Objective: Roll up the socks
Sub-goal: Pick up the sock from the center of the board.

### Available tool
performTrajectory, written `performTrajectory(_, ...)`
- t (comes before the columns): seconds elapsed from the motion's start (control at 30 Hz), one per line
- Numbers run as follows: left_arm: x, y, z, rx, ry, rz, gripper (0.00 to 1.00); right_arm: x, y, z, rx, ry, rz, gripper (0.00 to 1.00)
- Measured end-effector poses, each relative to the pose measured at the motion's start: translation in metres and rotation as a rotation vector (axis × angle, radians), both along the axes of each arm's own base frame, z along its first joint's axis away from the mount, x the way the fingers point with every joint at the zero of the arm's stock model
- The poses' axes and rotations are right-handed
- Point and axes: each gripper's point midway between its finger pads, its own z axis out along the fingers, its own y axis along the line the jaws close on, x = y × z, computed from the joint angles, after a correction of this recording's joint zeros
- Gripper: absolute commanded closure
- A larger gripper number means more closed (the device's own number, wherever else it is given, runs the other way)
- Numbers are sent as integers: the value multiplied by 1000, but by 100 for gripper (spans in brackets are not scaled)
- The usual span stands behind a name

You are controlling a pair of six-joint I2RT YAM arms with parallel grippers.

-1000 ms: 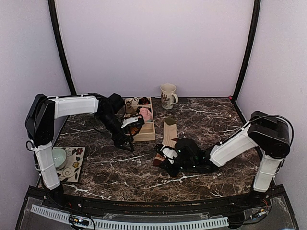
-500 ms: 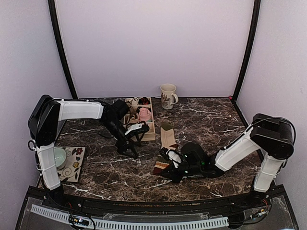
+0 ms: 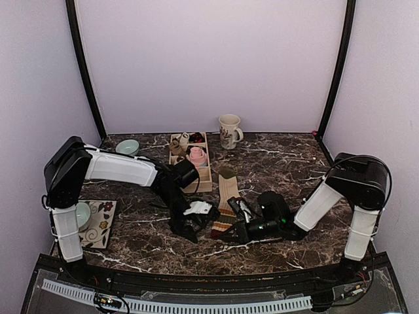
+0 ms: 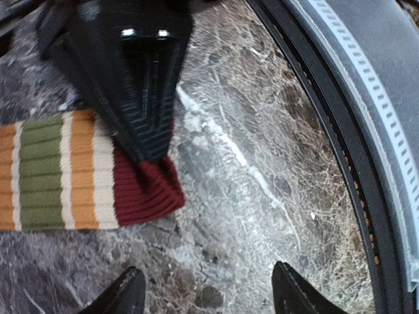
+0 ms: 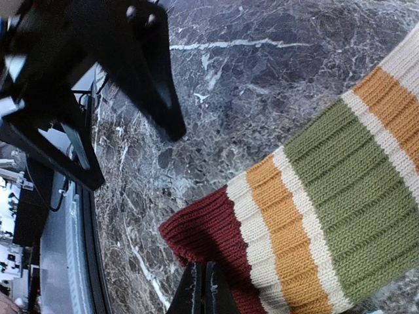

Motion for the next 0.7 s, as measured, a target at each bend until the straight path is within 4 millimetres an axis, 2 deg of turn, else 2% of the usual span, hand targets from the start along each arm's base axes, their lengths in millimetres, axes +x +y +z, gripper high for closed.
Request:
performTrajectory(0.07, -7, -5, -6, 9, -41, -34, 50, 3, -1, 2, 20, 39, -9, 100)
performTrajectory(0.13, -9, -13, -7, 4, -86, -56, 55, 7, -3, 3, 33, 64, -23, 100)
performTrajectory(0.4, 8, -32, -9, -41, -235, -47, 57, 13, -5, 3, 36, 139, -34, 100)
performTrajectory(0.7, 1, -44, -8, -56, -278, -69, 59, 13, -3, 1, 16, 188, -25, 100)
